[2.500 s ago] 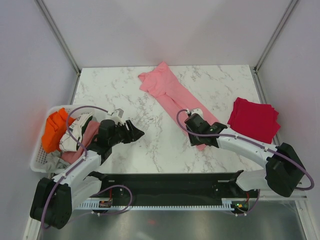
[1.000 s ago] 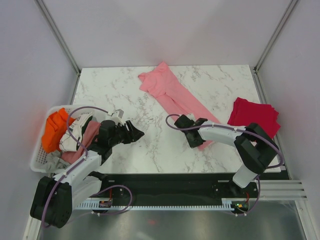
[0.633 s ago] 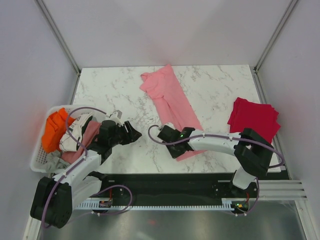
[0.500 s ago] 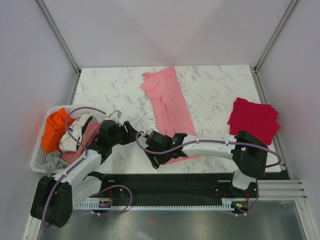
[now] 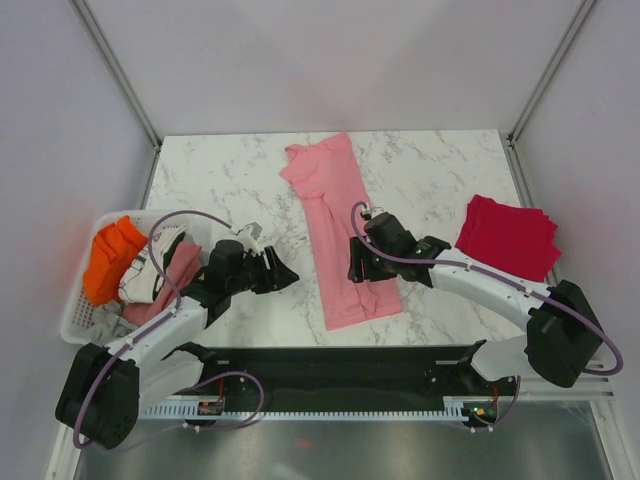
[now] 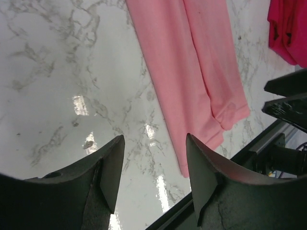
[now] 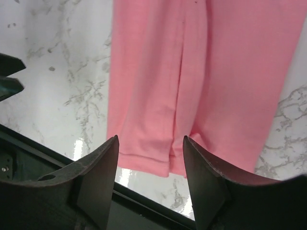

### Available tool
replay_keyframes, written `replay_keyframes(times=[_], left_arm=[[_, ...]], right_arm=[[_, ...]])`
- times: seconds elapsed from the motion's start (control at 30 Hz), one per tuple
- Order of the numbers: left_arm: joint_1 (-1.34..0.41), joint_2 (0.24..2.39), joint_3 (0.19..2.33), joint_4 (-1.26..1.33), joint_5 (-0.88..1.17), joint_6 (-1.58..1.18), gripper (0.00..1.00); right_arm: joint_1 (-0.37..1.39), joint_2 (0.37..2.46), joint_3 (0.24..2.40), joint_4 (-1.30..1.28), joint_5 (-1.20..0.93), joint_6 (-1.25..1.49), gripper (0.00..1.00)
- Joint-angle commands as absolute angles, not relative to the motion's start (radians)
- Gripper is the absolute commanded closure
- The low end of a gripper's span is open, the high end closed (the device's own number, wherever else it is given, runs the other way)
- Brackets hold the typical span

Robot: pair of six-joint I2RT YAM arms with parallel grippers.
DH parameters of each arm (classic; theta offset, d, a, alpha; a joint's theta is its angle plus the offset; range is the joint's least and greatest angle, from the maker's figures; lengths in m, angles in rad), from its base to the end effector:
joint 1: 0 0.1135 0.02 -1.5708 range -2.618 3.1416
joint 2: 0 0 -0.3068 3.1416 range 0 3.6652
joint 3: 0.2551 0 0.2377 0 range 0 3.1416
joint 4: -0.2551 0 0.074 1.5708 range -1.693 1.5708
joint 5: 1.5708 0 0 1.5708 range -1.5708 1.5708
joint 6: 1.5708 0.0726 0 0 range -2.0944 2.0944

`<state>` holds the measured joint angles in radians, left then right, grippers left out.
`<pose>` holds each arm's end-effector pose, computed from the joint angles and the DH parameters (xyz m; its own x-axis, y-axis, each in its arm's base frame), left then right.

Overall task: Fold and stack the t-shirts
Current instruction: Fold the tshirt

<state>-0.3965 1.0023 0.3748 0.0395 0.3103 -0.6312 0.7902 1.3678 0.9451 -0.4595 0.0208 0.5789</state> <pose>0.1716 -0.0959 0.2062 -0.7684 -0.2875 -0.5718 0.1842 0.7563 -0.6277 0.2021 0.2019 0.2612 -0.8384 -0.0691 -0.5407 -0.2895 0.8969 0.3342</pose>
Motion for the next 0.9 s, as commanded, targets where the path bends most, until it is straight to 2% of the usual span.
replay_keyframes(times=[0.0, 0.23, 0.47, 0.57, 0.7, 0.87], left_arm=[[-0.44, 1.019, 0.425, 0.077, 0.356, -0.695, 0.38], [-0.453, 1.034, 0.439, 0.04, 0.333, -0.695, 0.39], [-0.453, 0.99, 0.474, -0.066, 0.322, -0.686, 0.38], [-0.453, 0.968, 0.489, -0.101, 0.304, -0.678, 0.37], [-0.453, 0.954, 0.496, -0.124, 0.288, -0.663, 0.37], [-0.453, 0.954, 0.497, -0.158, 0.269, -0.637, 0.37]], right_arm=[[0.741, 1.373, 0.884, -0.43, -0.024, 0.535, 0.36], [0.69, 1.46, 0.839, -0.353, -0.135, 0.491, 0.29], [0.69, 1.473, 0.801, -0.301, -0.236, 0.45, 0.27], [0.692, 1.468, 0.796, -0.299, -0.232, 0.422, 0.27], [0.692, 1.476, 0.795, -0.279, -0.21, 0.388, 0.2], [0.693, 1.505, 0.792, -0.243, -0.277, 0.403, 0.2]])
